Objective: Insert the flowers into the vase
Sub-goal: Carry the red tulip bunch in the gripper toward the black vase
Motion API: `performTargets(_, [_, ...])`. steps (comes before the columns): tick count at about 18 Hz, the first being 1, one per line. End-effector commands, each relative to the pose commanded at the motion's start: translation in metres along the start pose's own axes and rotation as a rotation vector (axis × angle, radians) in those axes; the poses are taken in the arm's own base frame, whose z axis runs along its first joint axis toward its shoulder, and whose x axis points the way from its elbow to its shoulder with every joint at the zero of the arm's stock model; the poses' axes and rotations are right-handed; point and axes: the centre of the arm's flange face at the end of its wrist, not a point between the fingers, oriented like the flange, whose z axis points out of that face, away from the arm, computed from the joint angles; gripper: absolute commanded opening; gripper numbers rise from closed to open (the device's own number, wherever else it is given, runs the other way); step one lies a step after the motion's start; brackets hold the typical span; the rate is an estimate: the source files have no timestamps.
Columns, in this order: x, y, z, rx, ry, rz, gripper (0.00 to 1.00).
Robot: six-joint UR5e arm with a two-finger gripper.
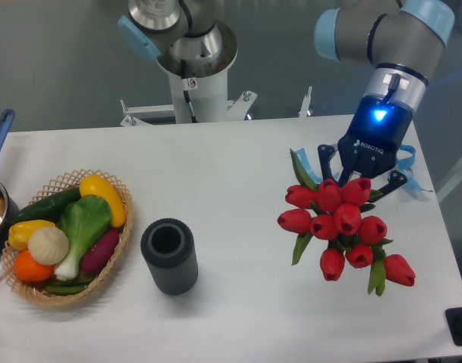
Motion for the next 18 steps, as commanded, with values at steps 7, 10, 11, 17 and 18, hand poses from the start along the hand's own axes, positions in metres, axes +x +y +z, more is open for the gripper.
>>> performTargets(7, [0.005,-0.003,0.008,0.037,0.029,0.011,0.03])
performTargets(10, [0.016,-0.015,0.026,0.044,0.062,0.029,0.03])
performTargets(11, [0.021,-0.024,0.033,0.050,0.075,0.040,0.03])
performTargets(17, [0.068,-0.059,0.084,0.207,0.235,0.078,0.03])
performTargets(18, [0.071,-0.055,0.089,0.244,0.261,0.067,0.03])
